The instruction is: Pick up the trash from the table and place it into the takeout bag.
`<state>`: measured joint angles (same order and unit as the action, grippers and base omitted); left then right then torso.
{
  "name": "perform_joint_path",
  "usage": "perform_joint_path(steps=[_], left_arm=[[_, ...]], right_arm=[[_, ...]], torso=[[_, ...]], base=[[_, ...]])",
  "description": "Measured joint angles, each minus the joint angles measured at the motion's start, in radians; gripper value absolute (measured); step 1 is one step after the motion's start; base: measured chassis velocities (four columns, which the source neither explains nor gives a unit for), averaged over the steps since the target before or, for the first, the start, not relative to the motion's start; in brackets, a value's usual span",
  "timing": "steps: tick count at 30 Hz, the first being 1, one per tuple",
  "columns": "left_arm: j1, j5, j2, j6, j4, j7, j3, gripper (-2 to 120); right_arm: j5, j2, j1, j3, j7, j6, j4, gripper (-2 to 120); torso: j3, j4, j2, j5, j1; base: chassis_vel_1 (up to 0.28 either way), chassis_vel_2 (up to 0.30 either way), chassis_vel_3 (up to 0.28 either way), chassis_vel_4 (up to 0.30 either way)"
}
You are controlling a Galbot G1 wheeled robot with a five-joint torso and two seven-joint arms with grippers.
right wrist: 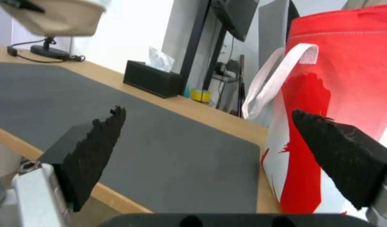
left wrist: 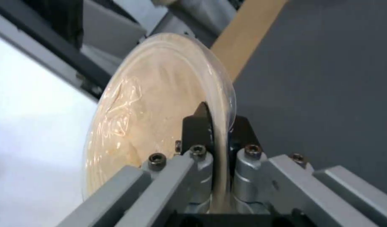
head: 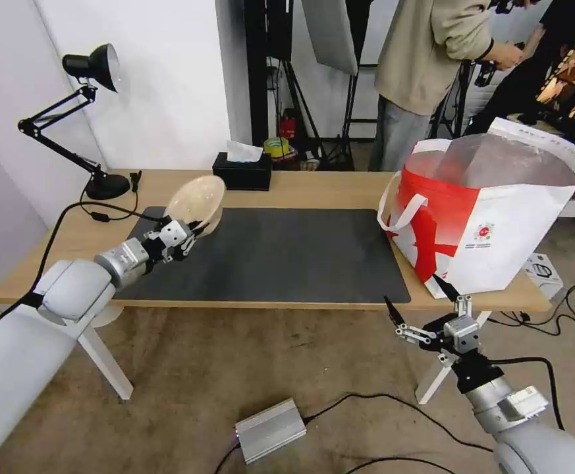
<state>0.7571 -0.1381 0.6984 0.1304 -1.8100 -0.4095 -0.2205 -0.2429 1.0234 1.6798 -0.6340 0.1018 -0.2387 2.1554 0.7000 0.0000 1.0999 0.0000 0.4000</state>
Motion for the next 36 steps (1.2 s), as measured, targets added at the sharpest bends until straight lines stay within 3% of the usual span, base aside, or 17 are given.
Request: perform_joint_path(steps=[7, 8, 15, 19, 27, 31, 36], left_arm=[[-0.111, -0.035, -0.011, 0.011, -0.021, 0.004, 0.074, 1], [-0.175, -0.055, -0.014, 0.015, -0.021, 0.015, 0.121, 1], [-0.352, -0.077, 0.020, 0.032, -0.003, 0.027, 0.254, 1], [-0.468, -0.077, 0.073, 0.040, 0.028, 0.033, 0.358, 1], [-0.589, -0.076, 0.155, 0.042, 0.098, 0.040, 0.465, 1], [-0.705, -0.069, 0.253, 0.041, 0.180, 0.040, 0.547, 1], [-0.782, -0.062, 0.329, 0.040, 0.243, 0.040, 0.593, 1]], right_arm=[[0.000, 0.000, 0.000, 0.000, 0.000, 0.000, 0.000, 100], [0.000, 0.000, 0.000, 0.000, 0.000, 0.000, 0.000, 100], [0.000, 0.000, 0.000, 0.000, 0.000, 0.000, 0.000, 100], [0.000, 0.000, 0.000, 0.000, 0.000, 0.000, 0.000, 100], [0.000, 0.000, 0.000, 0.000, 0.000, 0.000, 0.000, 100], [0.000, 0.000, 0.000, 0.000, 0.000, 0.000, 0.000, 100], [0.000, 0.000, 0.000, 0.000, 0.000, 0.000, 0.000, 100]], torso=[[0.000, 0.0000, 0.000, 0.0001, 0.000], [0.000, 0.0000, 0.000, 0.0000, 0.000], [0.000, 0.0001, 0.000, -0.0001, 0.000], [0.000, -0.0001, 0.000, 0.0002, 0.000], [0.000, 0.0000, 0.000, 0.0001, 0.000], [0.000, -0.0001, 0.000, 0.0002, 0.000], [0.000, -0.0003, 0.000, 0.0004, 0.000]], base=[[0.000, 0.000, 0.000, 0.000], [0.000, 0.000, 0.000, 0.000], [0.000, 0.000, 0.000, 0.000], [0.000, 0.000, 0.000, 0.000], [0.000, 0.000, 0.000, 0.000], [0.000, 0.000, 0.000, 0.000], [0.000, 0.000, 0.000, 0.000]])
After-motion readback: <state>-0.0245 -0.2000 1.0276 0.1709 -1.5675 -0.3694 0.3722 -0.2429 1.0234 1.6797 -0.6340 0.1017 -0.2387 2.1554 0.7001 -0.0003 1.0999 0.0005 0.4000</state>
